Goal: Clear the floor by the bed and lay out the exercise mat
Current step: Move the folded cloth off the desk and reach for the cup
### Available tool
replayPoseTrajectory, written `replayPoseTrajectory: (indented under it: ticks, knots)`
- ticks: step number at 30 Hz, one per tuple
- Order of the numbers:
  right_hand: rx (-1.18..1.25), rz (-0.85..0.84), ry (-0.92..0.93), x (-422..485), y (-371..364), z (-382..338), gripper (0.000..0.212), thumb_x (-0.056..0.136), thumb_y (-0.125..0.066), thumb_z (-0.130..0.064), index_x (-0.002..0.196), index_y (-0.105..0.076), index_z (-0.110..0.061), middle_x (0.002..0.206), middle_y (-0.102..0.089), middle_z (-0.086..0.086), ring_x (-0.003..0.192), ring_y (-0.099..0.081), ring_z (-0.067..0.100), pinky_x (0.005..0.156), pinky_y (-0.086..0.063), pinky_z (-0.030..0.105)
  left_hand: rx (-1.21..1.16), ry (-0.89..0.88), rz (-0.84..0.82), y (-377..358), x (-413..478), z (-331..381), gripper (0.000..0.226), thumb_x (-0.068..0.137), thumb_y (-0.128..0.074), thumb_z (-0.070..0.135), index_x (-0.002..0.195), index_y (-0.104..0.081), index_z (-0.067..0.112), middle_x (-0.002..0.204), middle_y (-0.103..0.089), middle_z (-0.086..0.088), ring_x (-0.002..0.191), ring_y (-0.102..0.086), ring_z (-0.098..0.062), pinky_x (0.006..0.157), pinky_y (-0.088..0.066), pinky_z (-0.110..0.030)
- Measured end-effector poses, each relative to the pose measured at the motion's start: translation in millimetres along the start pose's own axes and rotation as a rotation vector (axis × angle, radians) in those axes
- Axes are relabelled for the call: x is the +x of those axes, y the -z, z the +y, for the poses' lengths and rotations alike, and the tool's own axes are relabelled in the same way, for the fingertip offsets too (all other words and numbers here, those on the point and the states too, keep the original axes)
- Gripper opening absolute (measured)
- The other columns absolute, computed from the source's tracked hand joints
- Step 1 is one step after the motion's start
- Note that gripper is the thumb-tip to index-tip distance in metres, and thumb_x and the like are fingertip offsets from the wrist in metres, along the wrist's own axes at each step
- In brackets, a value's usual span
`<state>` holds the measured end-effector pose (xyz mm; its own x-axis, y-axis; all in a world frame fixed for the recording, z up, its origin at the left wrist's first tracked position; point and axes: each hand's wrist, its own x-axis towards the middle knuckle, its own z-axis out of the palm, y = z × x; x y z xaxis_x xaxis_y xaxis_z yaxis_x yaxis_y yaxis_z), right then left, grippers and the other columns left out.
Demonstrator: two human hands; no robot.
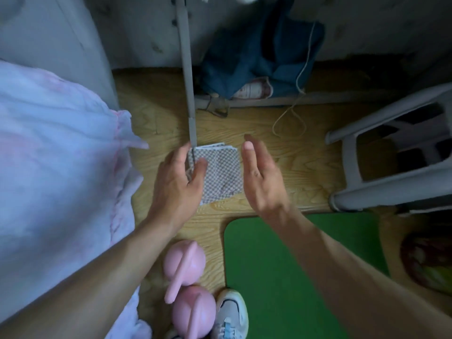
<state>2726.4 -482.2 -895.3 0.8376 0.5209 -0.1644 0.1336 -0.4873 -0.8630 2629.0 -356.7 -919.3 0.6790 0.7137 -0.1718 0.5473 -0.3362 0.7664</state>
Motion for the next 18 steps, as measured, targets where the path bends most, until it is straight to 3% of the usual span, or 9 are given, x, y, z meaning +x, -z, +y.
replayPoseTrajectory:
  ticks: [5,9,14,18]
  knots:
    - [0.053,0.030,0.063,-33.7,51.3,-96.3,0.056,0.101,-0.032,-0.050,0.144,-0.050,-0.019,0.142,-0.056,-0.007,0.133,-0.048,0.005,0.114,-0.037,0.028,-0.156,-0.046,0.074,62.6,-43.9,79.7,0.053,0.092,-0.043,0.056,0.134,-0.054,0.026,0.131,-0.061,0.005,0.121,-0.057,-0.017,0.103,-0.047,-0.043]
    - [0.080,0.059,0.153,-58.3,86.6,-171.9,0.053,0.100,-0.031,-0.054,0.142,-0.053,-0.028,0.138,-0.056,-0.020,0.131,-0.048,-0.008,0.113,-0.039,0.024,-0.192,-0.119,0.141,119.0,-69.8,145.8,0.044,0.093,-0.044,0.053,0.128,-0.058,0.031,0.125,-0.062,0.015,0.118,-0.058,-0.010,0.100,-0.047,-0.030]
    - [0.198,0.108,0.307,-79.7,129.5,-252.2,0.051,0.101,-0.035,-0.049,0.137,-0.058,-0.023,0.136,-0.063,-0.015,0.132,-0.055,0.008,0.107,-0.047,0.033,-0.280,-0.227,0.201,178.1,-82.8,219.3,0.035,0.091,-0.047,0.053,0.118,-0.060,0.035,0.119,-0.063,0.018,0.109,-0.063,-0.010,0.085,-0.056,-0.043]
    - [0.252,0.185,0.389,-64.1,159.4,-309.6,0.041,0.101,-0.043,-0.042,0.135,-0.058,-0.024,0.134,-0.064,-0.012,0.130,-0.058,0.013,0.107,-0.049,0.041,-0.317,-0.380,0.248,216.1,-77.1,272.7,0.028,0.092,-0.051,0.040,0.117,-0.061,0.032,0.118,-0.066,0.014,0.108,-0.064,-0.012,0.083,-0.052,-0.027]
